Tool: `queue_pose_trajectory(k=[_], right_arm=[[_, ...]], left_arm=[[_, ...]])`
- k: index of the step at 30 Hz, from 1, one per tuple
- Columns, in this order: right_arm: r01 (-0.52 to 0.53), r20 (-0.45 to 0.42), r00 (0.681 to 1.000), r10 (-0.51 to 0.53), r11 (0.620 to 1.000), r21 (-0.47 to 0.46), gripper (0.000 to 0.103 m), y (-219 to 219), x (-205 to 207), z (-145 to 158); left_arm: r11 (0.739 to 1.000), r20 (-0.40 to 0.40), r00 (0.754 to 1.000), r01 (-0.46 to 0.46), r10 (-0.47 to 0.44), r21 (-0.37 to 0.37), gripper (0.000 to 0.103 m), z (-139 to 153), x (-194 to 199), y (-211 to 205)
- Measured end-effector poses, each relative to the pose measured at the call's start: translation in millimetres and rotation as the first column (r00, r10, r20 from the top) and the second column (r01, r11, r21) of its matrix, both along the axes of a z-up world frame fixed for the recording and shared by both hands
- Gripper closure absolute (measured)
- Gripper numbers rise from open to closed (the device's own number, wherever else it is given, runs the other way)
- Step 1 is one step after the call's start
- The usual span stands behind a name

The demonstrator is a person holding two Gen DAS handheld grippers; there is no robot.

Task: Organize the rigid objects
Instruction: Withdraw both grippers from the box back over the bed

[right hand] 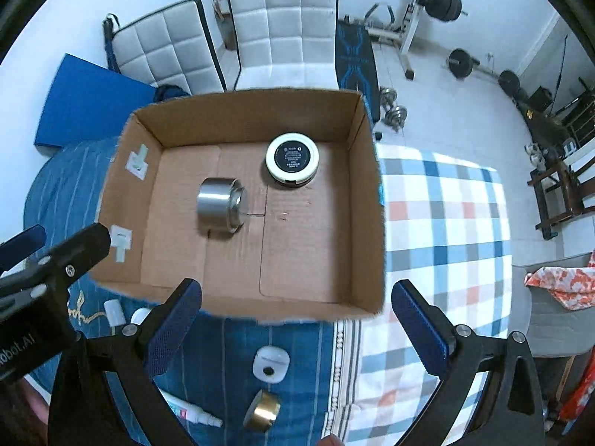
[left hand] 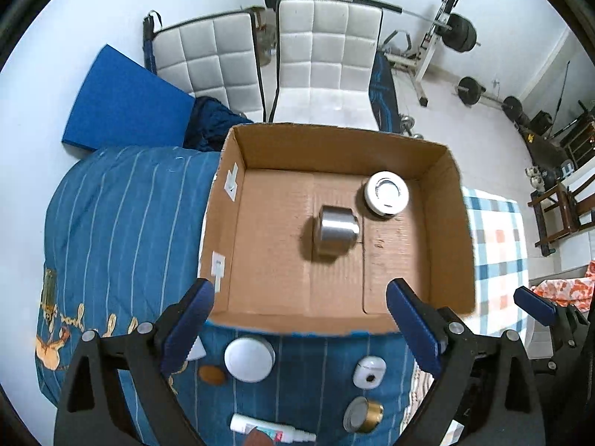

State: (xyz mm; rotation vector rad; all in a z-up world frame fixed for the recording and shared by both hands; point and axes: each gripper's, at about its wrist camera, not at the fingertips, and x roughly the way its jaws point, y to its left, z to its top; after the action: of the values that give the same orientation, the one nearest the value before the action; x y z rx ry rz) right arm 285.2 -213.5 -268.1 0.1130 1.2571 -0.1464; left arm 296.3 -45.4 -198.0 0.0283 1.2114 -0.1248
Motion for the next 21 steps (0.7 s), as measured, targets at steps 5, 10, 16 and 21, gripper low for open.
queue_pose_trajectory(k=[5,10,16,21], right_arm=[[-0.019,0.059,0.998,0.02,1.0,-0.01,0.0,4,-37,38],[-0.043,0.065,0.997,0.041,0.999,0.028,0.0,8,-69,48],[-0.041,-0.079,0.996,0.048,0.995,0.089,0.0,10,-93,-9],[-0.007,-0.224,0.974,0.044,0.986,0.165,0.0,9,-96,-83]], left_arm=[[1.0,0.05,0.999,-0.006,0.007,-0.019,0.008,30,-34,4],[0.999,0.06,0.998,-0.025,0.027,-0.033,0.008,42,-66,17],[0.997,-0.06,0.995,-0.083,0.083,0.012,0.008,-5,-89,47],[0.985,-0.208,0.968,-0.116,0.141,0.126,0.008,-86,-90,74]])
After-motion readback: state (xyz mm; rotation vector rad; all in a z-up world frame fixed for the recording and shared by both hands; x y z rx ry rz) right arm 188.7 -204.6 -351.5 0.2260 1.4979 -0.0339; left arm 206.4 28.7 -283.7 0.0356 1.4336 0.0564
